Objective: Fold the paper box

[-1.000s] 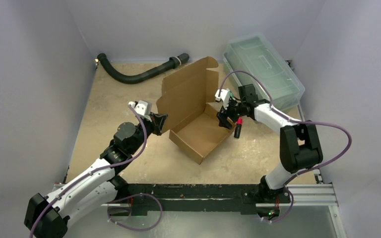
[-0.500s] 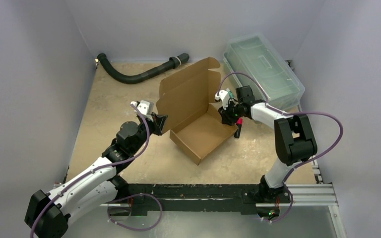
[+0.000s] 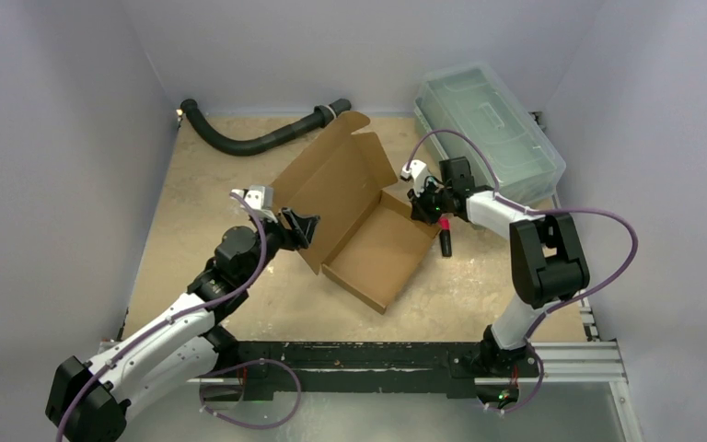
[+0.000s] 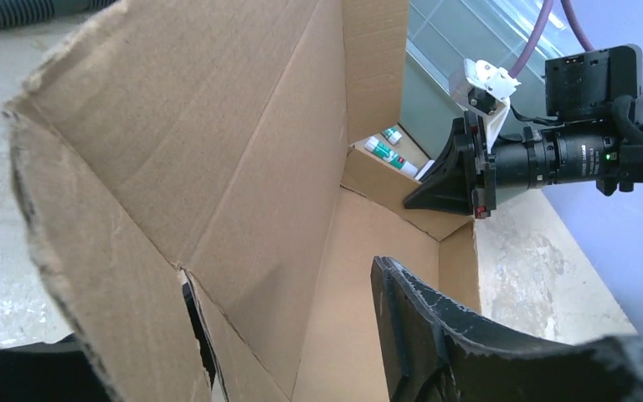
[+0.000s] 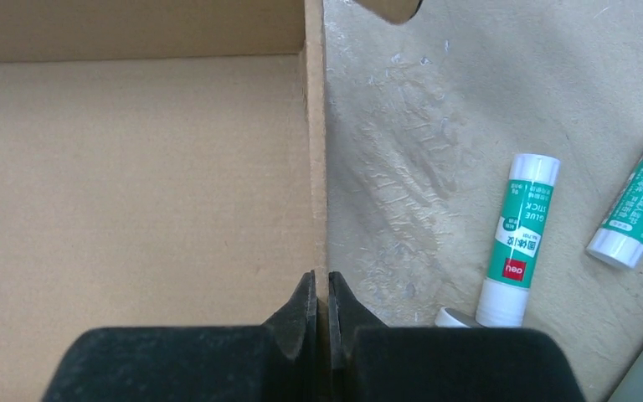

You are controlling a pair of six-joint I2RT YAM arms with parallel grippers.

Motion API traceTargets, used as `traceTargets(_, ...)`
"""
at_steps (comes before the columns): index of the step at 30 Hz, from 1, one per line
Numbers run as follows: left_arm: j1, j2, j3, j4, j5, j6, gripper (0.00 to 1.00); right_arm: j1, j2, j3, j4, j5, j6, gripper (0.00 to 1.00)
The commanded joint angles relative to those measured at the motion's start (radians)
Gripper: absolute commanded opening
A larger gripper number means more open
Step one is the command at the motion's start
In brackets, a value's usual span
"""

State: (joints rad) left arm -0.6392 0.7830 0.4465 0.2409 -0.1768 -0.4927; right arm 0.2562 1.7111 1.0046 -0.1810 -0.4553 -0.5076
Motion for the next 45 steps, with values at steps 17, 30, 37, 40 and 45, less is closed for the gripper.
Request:
traceTargets(17,0.192,-0.009,0.154,-0.193,0.213,-0.226,0.53,0.003,-0.08,0.021,0.023,-0.127,0.064,0.0)
traceTargets(30,0.198,0.102,0.284,-0.239,0.212,-0.034,0.0,0.003,-0.087,0.019,0.029,-0.134,0.074,0.01)
traceTargets(37,0.197,0.139,0.352,-0.206,0.259,0.2,0.0,0.003,-0.074,0.014,0.039,-0.136,0.078,0.26)
traceTargets(40,0.197,0.133,0.364,-0.183,0.283,0.274,0.0,0.003,-0.092,0.014,0.023,-0.183,0.059,0.43)
traceTargets(45,0.196,0.032,0.296,-0.096,0.319,0.341,0.0,0.001,-0.215,0.002,-0.032,-0.233,-0.05,0.66)
